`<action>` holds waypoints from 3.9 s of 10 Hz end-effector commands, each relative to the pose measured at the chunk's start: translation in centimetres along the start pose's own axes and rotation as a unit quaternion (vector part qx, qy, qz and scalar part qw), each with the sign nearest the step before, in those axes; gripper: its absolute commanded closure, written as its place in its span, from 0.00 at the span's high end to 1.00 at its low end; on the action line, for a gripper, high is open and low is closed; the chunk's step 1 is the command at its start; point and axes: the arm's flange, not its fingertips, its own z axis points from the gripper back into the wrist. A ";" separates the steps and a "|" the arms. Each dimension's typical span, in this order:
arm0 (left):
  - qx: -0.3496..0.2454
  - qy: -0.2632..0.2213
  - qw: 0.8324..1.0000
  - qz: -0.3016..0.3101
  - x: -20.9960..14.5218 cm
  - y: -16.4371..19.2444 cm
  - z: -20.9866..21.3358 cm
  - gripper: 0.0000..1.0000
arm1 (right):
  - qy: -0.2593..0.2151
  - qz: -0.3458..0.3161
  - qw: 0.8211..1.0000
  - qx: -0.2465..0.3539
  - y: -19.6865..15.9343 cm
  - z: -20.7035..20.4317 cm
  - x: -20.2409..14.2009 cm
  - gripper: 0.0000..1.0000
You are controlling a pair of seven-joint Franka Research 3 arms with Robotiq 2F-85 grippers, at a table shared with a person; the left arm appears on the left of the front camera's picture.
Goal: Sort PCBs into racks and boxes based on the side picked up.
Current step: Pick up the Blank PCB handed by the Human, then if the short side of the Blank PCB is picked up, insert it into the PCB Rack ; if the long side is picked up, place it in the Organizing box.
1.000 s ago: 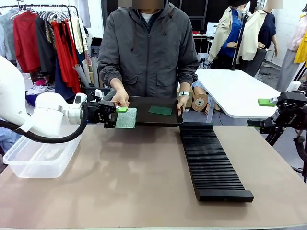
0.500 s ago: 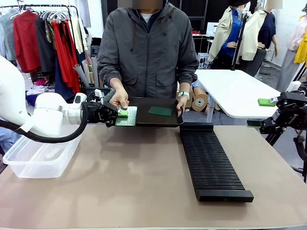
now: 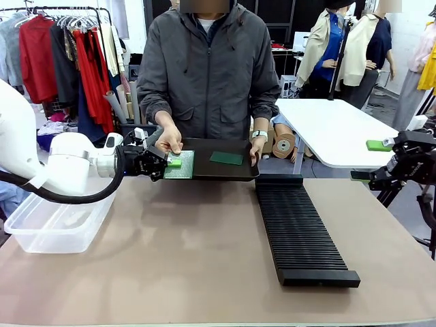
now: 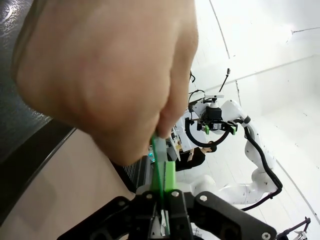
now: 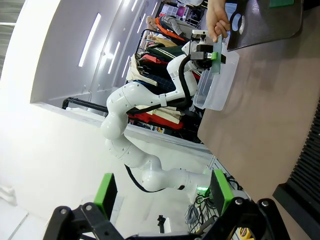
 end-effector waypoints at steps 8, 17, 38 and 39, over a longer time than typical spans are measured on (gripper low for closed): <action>-0.001 0.000 1.000 -0.001 0.1 -0.1 0.0 0.00 | 0.000 0.001 1.000 0.004 0.2 0.1 0.0 1.00; -0.001 0.000 1.000 -0.001 0.1 -0.1 0.0 0.00 | 0.000 0.001 1.000 0.004 0.2 0.1 0.0 1.00; 0.322 0.081 0.940 0.075 -5.0 -18.6 16.5 0.00 | 0.000 0.001 1.000 0.004 0.2 0.1 0.0 1.00; 0.354 0.089 0.929 0.069 -5.3 -18.8 16.9 0.00 | 0.000 0.001 1.000 0.004 0.2 0.1 0.0 1.00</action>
